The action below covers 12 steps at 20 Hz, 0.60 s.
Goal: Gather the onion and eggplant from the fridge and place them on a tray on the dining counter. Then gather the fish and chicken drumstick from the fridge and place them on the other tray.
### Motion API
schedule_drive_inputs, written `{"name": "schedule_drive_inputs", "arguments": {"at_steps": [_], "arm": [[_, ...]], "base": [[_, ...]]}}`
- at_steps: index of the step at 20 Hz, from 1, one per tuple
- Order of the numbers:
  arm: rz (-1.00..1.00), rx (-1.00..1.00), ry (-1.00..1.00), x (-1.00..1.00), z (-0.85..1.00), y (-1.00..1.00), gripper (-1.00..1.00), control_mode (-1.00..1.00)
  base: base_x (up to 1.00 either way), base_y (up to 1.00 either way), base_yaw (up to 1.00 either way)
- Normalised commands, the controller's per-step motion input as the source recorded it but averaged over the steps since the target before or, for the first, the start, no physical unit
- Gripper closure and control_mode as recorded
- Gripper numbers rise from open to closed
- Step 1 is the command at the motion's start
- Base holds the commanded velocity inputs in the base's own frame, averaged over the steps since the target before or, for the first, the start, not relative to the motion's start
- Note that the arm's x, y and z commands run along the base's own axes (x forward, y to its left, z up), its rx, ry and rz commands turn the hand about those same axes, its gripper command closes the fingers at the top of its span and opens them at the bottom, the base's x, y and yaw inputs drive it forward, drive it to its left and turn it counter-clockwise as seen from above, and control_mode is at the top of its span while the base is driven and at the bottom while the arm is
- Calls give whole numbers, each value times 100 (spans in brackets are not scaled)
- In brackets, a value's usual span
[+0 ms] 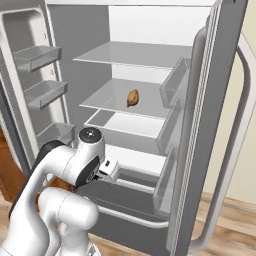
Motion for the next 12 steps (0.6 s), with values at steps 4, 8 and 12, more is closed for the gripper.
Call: {"name": "schedule_drive_inputs", "arguments": {"at_steps": [4,8,12], "arm": [[0,0,0,0,0,0,100,100],[0,0,0,0,0,0,100,100],[0,0,0,0,0,0,100,100]], "base": [[-51,8,17],[-42,8,20],[-53,0,4]]}}
